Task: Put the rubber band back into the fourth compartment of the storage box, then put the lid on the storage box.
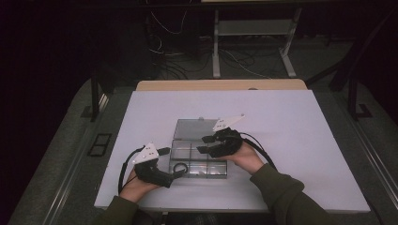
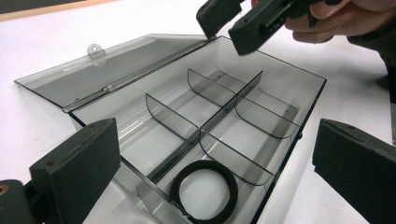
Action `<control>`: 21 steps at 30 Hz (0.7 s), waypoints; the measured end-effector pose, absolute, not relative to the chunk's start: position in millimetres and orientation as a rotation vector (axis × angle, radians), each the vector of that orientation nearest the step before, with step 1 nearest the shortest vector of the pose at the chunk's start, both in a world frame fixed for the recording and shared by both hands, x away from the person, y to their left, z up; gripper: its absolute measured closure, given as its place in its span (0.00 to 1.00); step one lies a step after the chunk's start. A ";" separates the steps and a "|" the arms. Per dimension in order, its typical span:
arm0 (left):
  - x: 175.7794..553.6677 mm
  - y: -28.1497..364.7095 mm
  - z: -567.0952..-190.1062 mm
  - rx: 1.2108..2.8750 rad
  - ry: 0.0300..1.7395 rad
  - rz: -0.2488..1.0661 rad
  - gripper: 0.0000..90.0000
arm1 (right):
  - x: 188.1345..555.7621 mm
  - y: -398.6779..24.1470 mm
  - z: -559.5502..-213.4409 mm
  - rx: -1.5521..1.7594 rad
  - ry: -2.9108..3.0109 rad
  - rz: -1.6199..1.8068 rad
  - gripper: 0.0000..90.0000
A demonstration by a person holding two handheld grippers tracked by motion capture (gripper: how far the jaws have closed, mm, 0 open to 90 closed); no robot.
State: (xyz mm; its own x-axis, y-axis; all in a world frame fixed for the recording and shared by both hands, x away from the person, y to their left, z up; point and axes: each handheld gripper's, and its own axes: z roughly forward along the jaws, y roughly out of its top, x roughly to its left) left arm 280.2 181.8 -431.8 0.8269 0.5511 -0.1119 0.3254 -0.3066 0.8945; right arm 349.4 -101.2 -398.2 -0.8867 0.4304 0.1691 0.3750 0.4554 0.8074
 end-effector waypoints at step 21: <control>314.7 176.8 -407.3 1.943 0.769 0.341 0.19 | 375.7 -147.7 -391.6 0.878 2.467 1.441 0.55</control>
State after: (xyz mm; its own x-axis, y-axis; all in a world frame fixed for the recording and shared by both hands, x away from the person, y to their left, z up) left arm 314.7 176.8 -407.3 0.7599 0.6443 -0.0861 0.3692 -0.3188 0.8730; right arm 375.7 -147.7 -391.6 -0.8169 0.5554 0.1559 0.4084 0.3660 0.8362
